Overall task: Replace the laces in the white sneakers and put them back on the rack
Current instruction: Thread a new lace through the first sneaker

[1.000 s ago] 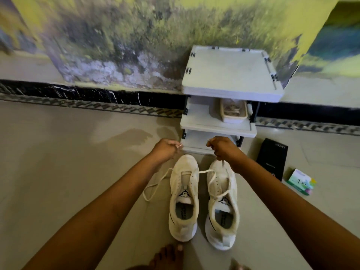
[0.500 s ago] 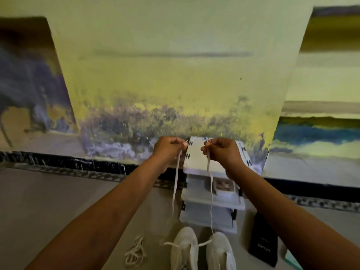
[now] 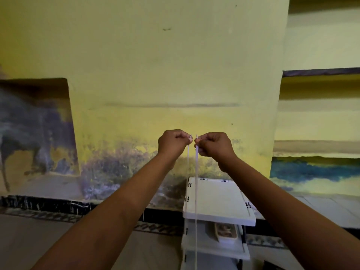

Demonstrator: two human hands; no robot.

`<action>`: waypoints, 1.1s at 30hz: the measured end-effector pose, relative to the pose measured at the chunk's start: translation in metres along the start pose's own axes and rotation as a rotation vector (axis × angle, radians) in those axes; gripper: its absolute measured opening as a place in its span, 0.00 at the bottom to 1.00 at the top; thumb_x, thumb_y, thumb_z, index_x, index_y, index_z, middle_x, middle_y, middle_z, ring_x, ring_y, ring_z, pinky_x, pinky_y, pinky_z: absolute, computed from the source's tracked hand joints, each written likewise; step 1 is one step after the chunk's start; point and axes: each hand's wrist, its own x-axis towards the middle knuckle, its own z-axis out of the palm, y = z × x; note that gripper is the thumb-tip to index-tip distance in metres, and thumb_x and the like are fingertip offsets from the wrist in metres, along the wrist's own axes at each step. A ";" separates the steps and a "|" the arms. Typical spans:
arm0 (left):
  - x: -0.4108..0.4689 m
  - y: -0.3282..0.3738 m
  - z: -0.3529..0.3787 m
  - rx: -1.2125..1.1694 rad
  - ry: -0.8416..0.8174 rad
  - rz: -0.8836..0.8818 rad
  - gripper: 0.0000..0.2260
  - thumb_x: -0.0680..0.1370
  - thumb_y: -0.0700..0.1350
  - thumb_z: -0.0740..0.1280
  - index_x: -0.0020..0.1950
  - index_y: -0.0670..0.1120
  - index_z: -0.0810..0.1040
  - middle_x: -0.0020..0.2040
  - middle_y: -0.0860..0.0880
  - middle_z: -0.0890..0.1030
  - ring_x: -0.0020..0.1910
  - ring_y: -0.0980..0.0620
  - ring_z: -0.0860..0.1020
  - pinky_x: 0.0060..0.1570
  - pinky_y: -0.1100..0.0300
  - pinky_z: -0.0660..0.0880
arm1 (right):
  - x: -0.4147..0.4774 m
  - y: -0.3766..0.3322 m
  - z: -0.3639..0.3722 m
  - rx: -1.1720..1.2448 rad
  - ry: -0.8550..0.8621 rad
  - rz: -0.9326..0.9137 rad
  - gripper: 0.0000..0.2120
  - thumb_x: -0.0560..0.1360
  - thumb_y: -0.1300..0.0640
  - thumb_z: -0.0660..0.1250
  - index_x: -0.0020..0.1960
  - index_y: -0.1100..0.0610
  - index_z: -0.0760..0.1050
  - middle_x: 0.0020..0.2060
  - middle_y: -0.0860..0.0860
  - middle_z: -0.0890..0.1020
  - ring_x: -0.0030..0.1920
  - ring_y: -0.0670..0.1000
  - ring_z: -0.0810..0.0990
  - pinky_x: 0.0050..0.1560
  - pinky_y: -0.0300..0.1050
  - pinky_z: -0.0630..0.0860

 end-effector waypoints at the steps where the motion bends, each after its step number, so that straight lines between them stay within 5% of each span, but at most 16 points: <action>1: 0.001 0.000 0.000 -0.002 0.013 -0.005 0.03 0.73 0.38 0.71 0.40 0.44 0.81 0.36 0.50 0.78 0.34 0.56 0.74 0.43 0.62 0.70 | 0.001 -0.002 0.000 0.005 0.003 -0.007 0.04 0.74 0.65 0.69 0.42 0.66 0.80 0.32 0.57 0.80 0.30 0.49 0.78 0.39 0.44 0.79; 25: 0.014 0.002 -0.001 0.170 0.034 0.052 0.07 0.72 0.37 0.71 0.36 0.47 0.81 0.37 0.48 0.81 0.39 0.49 0.77 0.42 0.59 0.73 | 0.004 -0.001 0.012 -0.029 0.000 -0.026 0.06 0.73 0.64 0.69 0.37 0.60 0.80 0.37 0.62 0.83 0.36 0.55 0.79 0.46 0.52 0.80; 33: 0.005 -0.051 0.000 0.126 -0.006 -0.089 0.09 0.76 0.40 0.66 0.36 0.49 0.75 0.36 0.48 0.82 0.43 0.47 0.82 0.47 0.54 0.78 | -0.018 0.029 0.017 0.101 -0.050 0.154 0.09 0.76 0.65 0.65 0.38 0.60 0.76 0.33 0.58 0.81 0.33 0.53 0.80 0.43 0.48 0.80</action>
